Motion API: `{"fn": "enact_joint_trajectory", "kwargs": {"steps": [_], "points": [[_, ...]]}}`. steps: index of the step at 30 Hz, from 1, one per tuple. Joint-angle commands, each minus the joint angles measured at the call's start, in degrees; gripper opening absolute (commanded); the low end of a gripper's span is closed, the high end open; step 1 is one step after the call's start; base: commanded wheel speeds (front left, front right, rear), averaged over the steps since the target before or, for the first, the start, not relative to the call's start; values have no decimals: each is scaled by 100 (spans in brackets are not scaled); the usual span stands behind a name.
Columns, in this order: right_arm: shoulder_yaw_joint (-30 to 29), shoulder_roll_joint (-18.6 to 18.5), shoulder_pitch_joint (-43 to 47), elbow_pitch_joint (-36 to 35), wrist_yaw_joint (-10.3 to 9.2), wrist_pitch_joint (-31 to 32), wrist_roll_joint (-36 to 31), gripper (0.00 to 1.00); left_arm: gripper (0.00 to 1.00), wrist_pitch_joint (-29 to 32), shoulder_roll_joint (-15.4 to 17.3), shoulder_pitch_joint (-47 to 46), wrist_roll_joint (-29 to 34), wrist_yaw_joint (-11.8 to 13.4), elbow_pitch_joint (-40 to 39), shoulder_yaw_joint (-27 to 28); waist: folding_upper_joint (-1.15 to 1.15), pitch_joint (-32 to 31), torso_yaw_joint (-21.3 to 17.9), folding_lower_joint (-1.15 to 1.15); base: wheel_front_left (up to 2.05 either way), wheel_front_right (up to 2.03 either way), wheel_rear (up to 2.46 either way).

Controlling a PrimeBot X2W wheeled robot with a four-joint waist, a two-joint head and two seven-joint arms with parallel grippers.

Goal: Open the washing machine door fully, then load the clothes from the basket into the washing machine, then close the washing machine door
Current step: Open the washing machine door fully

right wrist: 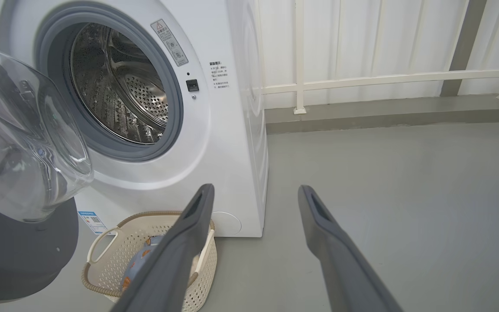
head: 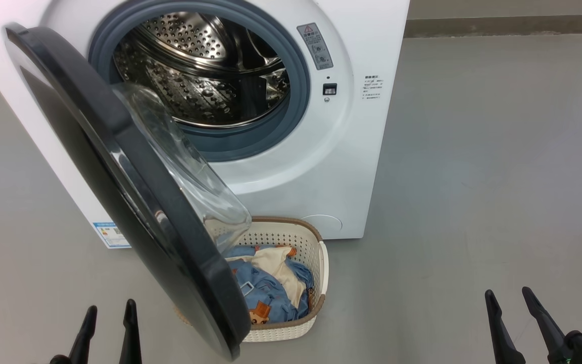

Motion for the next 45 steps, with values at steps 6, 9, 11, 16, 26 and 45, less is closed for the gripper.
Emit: {"fn": "enact_joint_trajectory", "kwargs": {"steps": [6, 9, 11, 16, 26, 45], "points": [[171, -112, -41, -115, 9, -69, -16, 100, 100, -36, 49, -135, 13, -14, -143, 201, 0, 4, 0, 0, 0, 0, 0], [178, -119, -50, -102, 9, -69, -9, 100, 100, -36, 49, -137, 18, -14, -140, 208, 0, 6, -3, 0, 0, 0, 0], [182, -119, -57, -102, 9, -69, -3, 100, 100, -36, 49, -138, 22, -14, -140, 225, 0, 4, -4, 0, 0, 0, 0], [202, -100, -42, -104, 9, -69, 5, 100, 62, -36, 49, -146, 25, -14, -142, 256, 0, -5, 2, 0, 0, 0, 0], [204, -68, -26, -99, 9, -69, 14, 100, 0, -36, 49, -252, 38, -14, -299, 751, 0, -18, 41, 0, 0, 0, 0], [193, -18, 67, -97, 9, -69, 20, 100, 0, -36, 319, -1559, 1054, -14, -2413, 1382, 0, -56, 254, 0, 0, 0, 0]]}}
